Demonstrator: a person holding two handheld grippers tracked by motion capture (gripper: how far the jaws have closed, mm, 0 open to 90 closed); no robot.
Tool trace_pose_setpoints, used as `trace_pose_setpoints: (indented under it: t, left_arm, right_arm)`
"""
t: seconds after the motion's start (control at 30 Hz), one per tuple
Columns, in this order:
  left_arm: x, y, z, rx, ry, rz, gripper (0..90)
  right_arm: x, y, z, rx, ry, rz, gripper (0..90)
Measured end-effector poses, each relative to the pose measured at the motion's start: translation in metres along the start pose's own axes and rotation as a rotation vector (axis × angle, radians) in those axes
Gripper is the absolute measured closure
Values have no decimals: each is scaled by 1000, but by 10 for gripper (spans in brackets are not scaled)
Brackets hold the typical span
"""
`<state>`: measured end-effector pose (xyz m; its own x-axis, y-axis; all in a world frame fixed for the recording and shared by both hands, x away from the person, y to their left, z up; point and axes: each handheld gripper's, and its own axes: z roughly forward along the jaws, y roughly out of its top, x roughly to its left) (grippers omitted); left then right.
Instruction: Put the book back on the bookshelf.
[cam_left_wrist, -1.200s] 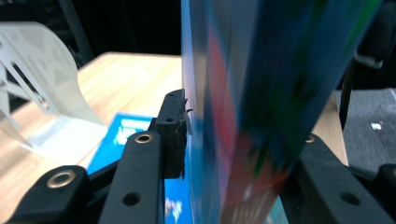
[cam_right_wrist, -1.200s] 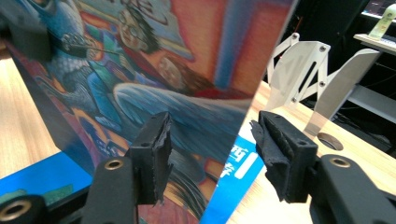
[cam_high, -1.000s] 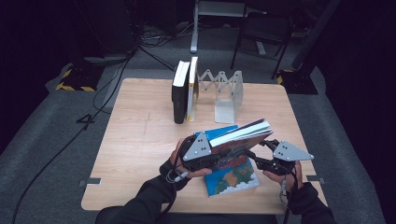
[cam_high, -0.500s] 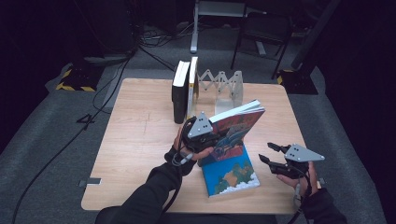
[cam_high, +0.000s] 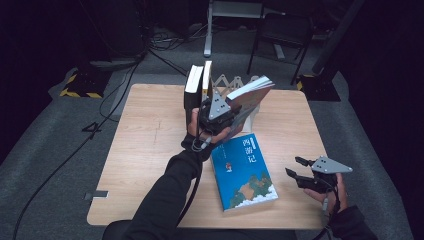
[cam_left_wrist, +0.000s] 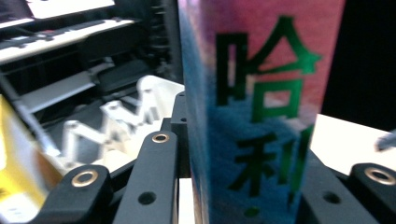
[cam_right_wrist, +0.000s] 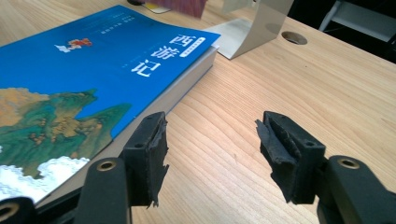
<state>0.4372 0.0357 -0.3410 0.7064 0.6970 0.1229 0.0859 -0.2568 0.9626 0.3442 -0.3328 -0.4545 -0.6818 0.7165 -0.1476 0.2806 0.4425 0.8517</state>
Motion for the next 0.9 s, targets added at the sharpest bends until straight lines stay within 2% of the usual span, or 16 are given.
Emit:
trace_pose_setpoints:
  t: [0.1, 0.27, 0.3, 0.37, 0.53, 0.6, 0.67, 0.73, 0.77, 0.9]
  left_arm:
    - [12, -5, -5, 3, 45, -22, 740]
    - [23, -20, -6, 14, 125, -21, 740]
    - [25, -25, -5, 1, 141, -28, 740]
    - [26, -28, -3, -2, 144, -37, 739]
    - [30, -48, 10, -26, 189, -85, 739]
    - [30, -55, 13, -22, 197, -96, 739]
    - [30, -61, 12, -41, 205, -117, 738]
    - [31, -62, 11, -41, 204, -115, 737]
    - [33, -67, 6, -44, 214, -134, 736]
    - [35, -77, -2, -42, 226, -144, 730]
  right_arm:
    - [-1, -1, 1, 6, 0, -1, 411]
    - [0, -2, 3, 11, 0, -1, 411]
    - [0, -2, 3, 13, 1, -1, 411]
    - [1, -2, 5, 15, 5, -4, 412]
    - [3, -3, 7, 26, 10, -14, 411]
    - [3, -3, 6, 24, 8, -17, 413]
    - [2, -3, 4, 9, 4, -12, 413]
    - [1, -3, 4, 8, 4, -9, 413]
    - [1, -3, 4, 6, 7, -5, 413]
    - [3, -3, 4, 13, 12, -5, 413]
